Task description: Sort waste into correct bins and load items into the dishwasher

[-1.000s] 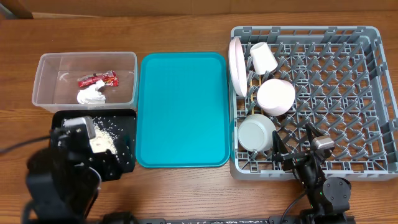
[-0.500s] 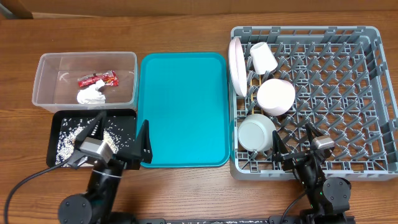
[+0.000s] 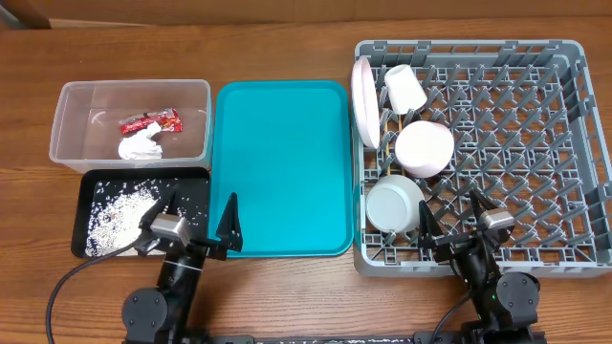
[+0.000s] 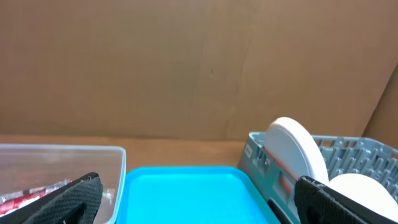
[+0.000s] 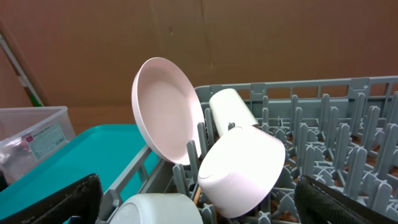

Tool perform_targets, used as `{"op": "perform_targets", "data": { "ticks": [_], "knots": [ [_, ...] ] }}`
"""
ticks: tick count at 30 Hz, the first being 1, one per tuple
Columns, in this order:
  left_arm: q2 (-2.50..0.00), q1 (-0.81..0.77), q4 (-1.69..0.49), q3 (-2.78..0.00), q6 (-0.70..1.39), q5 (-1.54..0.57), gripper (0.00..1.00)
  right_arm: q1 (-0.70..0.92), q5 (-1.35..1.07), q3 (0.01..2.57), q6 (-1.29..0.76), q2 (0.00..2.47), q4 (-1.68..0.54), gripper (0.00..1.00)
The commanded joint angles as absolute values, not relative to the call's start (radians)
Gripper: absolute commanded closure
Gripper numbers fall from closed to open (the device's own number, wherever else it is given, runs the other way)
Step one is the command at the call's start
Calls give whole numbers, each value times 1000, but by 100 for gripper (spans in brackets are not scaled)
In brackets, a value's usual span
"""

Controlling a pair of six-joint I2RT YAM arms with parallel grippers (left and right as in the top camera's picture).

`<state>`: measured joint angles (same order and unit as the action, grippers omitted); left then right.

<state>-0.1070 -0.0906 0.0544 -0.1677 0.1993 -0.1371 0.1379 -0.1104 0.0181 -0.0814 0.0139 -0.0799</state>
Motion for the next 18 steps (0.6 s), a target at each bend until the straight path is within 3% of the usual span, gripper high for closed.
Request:
{"op": "perform_targets", "data": {
  "ticks": [1,18],
  "knots": [
    [-50,-94,76,-102,180,-123,0,133,-98,8,-78,3,-76,0],
    [-3,-94,-8,-5,161,-76,0,133,-98,8,-78,3,-76,0]
  ]
}}
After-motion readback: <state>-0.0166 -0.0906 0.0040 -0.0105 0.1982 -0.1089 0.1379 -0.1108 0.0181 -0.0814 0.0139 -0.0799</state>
